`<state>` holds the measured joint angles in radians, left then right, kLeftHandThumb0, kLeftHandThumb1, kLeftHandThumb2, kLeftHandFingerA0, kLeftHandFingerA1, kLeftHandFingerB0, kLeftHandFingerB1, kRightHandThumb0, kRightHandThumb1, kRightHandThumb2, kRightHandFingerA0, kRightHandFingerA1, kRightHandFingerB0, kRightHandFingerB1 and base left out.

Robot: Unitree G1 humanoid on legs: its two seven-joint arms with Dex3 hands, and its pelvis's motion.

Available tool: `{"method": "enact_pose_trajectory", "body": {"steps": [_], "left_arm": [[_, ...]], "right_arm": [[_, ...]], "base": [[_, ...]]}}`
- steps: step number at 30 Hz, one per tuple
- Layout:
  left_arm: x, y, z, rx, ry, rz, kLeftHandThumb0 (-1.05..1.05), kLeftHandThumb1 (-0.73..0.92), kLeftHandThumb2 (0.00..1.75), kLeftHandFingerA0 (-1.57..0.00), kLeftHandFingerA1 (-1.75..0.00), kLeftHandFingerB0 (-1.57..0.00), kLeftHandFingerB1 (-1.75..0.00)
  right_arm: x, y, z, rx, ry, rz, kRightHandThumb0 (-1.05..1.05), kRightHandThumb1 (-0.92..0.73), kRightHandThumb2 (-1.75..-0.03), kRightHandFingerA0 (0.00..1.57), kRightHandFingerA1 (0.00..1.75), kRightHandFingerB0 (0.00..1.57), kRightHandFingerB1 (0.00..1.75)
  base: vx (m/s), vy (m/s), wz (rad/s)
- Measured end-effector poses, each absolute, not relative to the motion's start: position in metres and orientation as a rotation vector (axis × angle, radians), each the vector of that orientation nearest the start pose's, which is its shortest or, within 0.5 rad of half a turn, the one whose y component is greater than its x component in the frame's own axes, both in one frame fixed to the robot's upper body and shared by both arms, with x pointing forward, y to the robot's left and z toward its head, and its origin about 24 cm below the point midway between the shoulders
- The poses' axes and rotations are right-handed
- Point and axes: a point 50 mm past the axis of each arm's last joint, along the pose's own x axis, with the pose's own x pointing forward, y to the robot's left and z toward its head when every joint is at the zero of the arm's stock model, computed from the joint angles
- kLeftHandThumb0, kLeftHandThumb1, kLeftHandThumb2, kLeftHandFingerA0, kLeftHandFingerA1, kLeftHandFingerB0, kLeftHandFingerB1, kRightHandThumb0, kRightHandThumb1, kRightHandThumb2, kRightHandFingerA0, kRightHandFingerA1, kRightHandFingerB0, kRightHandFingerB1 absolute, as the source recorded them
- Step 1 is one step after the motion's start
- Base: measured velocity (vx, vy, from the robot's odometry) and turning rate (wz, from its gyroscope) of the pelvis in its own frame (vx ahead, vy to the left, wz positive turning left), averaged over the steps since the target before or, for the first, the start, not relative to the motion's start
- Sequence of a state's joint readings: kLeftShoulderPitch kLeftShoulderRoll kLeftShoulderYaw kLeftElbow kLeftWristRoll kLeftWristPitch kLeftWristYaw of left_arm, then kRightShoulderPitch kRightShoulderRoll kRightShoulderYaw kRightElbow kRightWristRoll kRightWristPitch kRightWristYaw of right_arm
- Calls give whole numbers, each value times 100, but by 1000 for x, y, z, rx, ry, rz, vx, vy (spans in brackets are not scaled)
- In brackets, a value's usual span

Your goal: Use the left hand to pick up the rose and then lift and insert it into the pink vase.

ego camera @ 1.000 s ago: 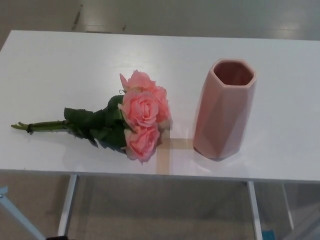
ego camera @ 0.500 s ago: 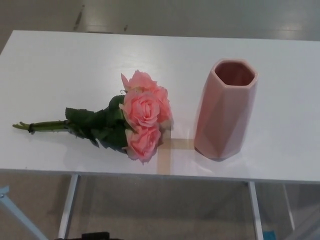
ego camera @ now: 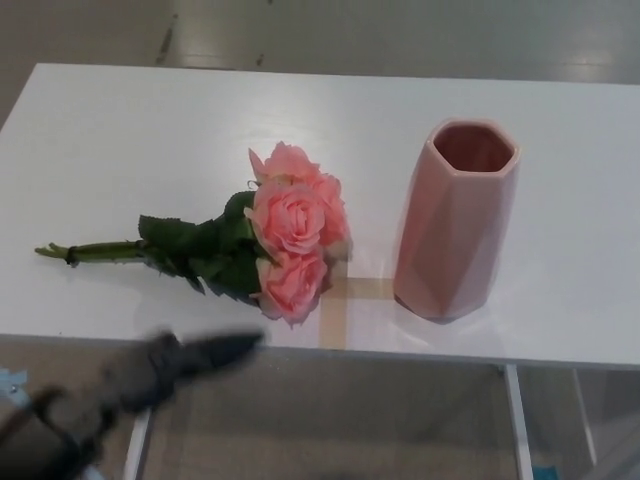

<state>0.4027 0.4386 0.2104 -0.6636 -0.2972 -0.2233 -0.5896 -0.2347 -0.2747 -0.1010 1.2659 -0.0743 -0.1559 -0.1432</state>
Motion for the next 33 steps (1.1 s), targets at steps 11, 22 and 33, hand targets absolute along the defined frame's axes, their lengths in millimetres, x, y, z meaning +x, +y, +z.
{"method": "enact_pose_trajectory", "body": {"steps": [11, 22, 33], "left_arm": [[218, 220, 178, 575, -497, -416, -65, 40, 76, 0, 0, 0, -5], [280, 225, 183, 739, -384, -369, -66, 39, 78, 0, 0, 0, -5], [321, 207, 163, 943, -178, -432, -64, 39, 76, 0, 0, 0, -8]], "right_arm": [[187, -263, -117, -338, 854, -282, -25, -57, -56, 71, 49, 64, 45], [187, -262, -117, -346, 853, -270, -26, -57, -56, 70, 49, 65, 46], [191, -261, -116, -344, 844, -269, -30, -41, -82, 64, 65, 53, 59]], "base": [[0, 0, 0], [0, 0, 0], [0, 0, 0]]}}
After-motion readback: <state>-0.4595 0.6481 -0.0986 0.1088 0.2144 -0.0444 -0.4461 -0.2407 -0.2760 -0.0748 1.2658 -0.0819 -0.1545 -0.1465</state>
